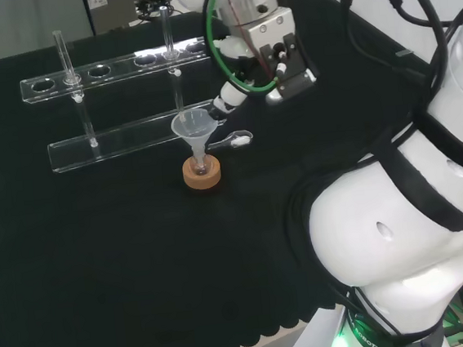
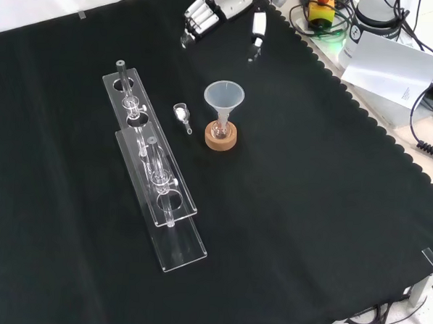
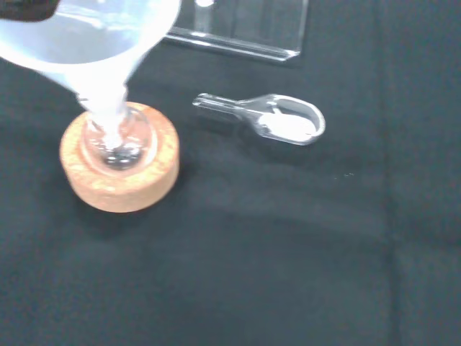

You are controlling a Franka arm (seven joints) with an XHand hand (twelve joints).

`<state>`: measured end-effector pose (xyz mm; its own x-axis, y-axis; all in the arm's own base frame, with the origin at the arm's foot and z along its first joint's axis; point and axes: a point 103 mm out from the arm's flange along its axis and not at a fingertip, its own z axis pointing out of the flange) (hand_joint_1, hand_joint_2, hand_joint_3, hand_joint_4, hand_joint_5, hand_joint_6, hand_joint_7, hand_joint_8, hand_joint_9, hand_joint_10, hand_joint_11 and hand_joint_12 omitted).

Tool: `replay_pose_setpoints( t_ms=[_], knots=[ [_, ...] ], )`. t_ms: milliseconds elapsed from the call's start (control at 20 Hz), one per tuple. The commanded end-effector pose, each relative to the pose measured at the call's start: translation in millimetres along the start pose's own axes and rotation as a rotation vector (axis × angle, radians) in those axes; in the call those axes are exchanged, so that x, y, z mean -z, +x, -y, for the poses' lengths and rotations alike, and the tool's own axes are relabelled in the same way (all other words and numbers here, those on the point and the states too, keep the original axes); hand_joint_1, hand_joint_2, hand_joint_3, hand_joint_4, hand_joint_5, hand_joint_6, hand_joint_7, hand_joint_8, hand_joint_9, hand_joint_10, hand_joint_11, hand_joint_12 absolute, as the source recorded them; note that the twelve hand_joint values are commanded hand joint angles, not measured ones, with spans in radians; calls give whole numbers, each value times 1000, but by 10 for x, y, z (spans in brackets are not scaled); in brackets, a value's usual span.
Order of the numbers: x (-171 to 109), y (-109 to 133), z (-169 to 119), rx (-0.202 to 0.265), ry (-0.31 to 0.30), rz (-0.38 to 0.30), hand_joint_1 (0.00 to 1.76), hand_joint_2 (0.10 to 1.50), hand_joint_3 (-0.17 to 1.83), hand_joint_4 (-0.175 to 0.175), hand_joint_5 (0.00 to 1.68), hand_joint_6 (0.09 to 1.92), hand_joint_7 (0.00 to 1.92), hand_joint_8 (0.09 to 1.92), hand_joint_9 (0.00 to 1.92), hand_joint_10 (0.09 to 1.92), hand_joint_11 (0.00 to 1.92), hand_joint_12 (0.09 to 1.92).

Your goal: Pick up the weighing funnel.

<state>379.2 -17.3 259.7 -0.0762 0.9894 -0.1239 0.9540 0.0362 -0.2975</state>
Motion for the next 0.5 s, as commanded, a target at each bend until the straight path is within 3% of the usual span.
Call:
replay_pose_setpoints(
  t_ms=[50, 400, 500],
  knots=[
    [-76, -230, 67, -23, 13, -11, 584, 691, 299, -79, 150, 87, 55, 619, 237, 744, 179, 1389],
    [-208, -424, -71, -35, 30, -31, 721, 704, 369, -78, 204, 87, 118, 674, 326, 727, 216, 1372],
    [-280, -488, -153, -13, 35, -48, 785, 670, 484, -76, 248, 87, 184, 679, 389, 691, 245, 1361]
  ],
)
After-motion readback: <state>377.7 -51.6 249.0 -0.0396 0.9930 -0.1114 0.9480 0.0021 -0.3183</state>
